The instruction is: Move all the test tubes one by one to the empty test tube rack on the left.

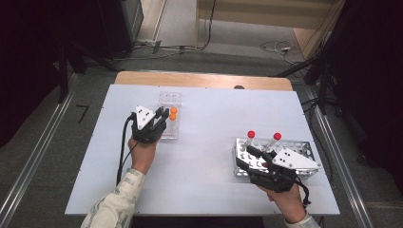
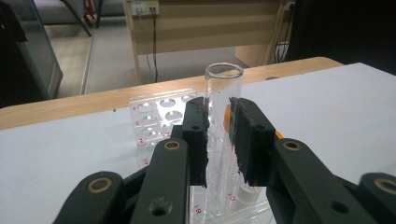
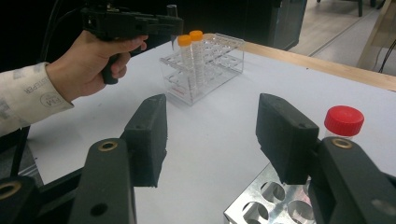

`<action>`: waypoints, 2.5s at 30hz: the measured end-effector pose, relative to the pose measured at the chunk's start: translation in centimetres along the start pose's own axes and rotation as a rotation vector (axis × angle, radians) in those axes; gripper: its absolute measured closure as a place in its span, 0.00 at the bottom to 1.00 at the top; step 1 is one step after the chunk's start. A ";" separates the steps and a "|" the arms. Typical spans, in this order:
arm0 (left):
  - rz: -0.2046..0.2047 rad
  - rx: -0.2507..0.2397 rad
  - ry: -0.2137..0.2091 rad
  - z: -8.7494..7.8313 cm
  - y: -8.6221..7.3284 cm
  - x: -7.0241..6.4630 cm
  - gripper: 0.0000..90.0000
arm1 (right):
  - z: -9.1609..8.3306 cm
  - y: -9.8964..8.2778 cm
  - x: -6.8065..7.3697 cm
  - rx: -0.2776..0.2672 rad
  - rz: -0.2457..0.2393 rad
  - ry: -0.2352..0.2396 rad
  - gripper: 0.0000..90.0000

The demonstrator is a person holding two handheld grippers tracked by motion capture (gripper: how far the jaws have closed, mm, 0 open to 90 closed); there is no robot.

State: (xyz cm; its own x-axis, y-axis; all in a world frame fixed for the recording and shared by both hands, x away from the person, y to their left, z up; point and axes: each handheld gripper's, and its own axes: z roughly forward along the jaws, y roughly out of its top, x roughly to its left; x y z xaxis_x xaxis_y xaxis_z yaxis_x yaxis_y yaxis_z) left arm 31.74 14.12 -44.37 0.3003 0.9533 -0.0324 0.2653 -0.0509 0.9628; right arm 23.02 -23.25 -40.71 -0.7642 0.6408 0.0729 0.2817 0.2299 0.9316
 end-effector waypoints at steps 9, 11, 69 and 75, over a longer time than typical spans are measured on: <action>-0.013 0.014 -0.003 0.0 -0.9 0.1 0.84 | 0.1 0.0 0.0 0.003 0.003 0.000 0.47; -0.013 0.013 -0.003 0.0 -0.9 0.1 0.84 | 0.1 0.0 0.1 0.004 0.002 0.000 0.47; -0.002 0.041 -0.106 -4.6 -0.1 -4.9 0.29 | 4.8 -1.7 -4.8 0.133 0.030 -0.328 0.60; -0.001 0.043 -0.108 -4.6 -0.1 -5.0 0.29 | 5.1 -1.5 -4.6 0.150 0.036 -0.340 0.66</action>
State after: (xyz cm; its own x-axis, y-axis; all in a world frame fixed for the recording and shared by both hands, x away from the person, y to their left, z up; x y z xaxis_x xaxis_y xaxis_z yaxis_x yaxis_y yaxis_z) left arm 26.01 10.77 -43.07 0.3967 0.9157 -0.0645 0.3039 -0.0647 0.9505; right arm 29.09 -22.78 -44.30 -0.5229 0.8513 -0.0417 0.4058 0.2916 0.8662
